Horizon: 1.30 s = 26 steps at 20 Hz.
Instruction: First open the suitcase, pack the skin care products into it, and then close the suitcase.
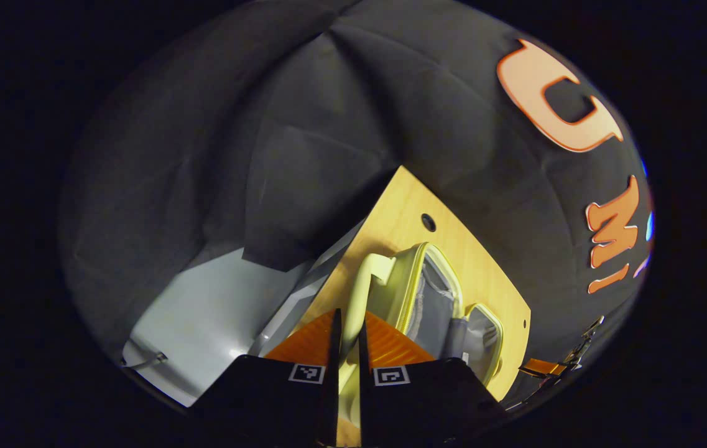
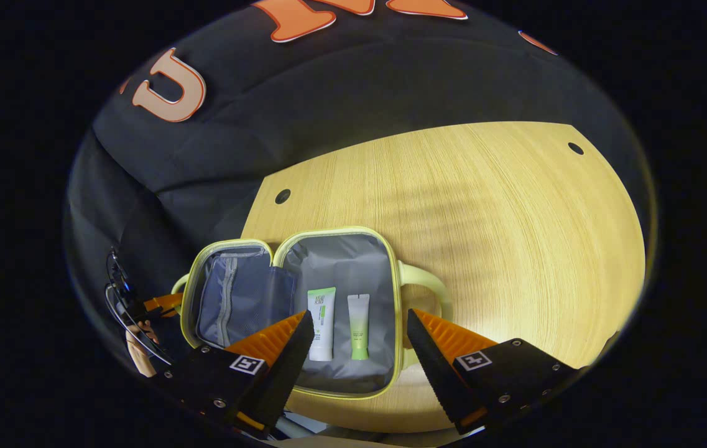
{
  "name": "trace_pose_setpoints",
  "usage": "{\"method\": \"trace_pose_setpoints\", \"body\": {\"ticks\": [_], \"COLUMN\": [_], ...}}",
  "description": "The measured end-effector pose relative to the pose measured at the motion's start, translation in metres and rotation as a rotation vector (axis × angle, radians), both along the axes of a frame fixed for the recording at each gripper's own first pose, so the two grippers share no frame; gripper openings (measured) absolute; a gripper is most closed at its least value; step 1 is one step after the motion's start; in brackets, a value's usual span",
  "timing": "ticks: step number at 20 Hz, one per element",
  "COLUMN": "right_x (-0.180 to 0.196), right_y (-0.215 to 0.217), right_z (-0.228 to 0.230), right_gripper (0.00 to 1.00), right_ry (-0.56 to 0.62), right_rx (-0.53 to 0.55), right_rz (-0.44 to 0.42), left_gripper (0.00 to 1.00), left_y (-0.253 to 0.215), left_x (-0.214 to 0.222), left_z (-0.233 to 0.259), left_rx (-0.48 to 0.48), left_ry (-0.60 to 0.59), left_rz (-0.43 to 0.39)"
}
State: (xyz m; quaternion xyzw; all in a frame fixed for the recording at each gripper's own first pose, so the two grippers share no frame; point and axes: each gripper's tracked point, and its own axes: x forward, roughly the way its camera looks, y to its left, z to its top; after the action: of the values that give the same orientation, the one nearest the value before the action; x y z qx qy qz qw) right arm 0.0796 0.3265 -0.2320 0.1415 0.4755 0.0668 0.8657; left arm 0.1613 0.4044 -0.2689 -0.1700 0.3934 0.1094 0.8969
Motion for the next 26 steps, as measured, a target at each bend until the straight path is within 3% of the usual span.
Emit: {"method": "trace_pose_setpoints", "body": {"ticks": [4,5,6,13,16,23,26], "right_x": [0.006,0.006,0.007,0.006,0.001,-0.026,-0.037], "right_y": [-0.02,-0.026,-0.034,-0.109,-0.144,-0.222,-0.253], "right_z": [0.013,0.016,0.021,0.043,0.05,0.047,0.049], "right_gripper": [0.96,0.96,0.96,0.96,0.96,0.96,0.96], "right_ry": [-0.058,-0.073,-0.09,-0.187,-0.217,-0.215,-0.211], "right_rx": [-0.003,-0.008,-0.01,-0.042,-0.046,-0.04,-0.043], "right_rz": [0.029,0.037,0.044,0.048,0.037,-0.003,-0.021], "left_gripper": [0.13,0.07,0.13,0.12,0.12,0.17,0.17], "left_y": [-0.052,-0.071,-0.089,-0.213,-0.262,-0.349,-0.392], "left_x": [0.005,0.006,0.008,0.014,0.016,0.021,0.02], "left_z": [0.052,0.065,0.078,0.114,0.114,0.062,0.042], "left_rx": [0.119,0.146,0.173,0.4,0.425,0.419,0.38], "left_ry": [-0.039,-0.047,-0.057,-0.059,-0.045,0.019,0.038], "left_rz": [-0.08,-0.103,-0.128,-0.324,-0.371,-0.425,-0.463]}}
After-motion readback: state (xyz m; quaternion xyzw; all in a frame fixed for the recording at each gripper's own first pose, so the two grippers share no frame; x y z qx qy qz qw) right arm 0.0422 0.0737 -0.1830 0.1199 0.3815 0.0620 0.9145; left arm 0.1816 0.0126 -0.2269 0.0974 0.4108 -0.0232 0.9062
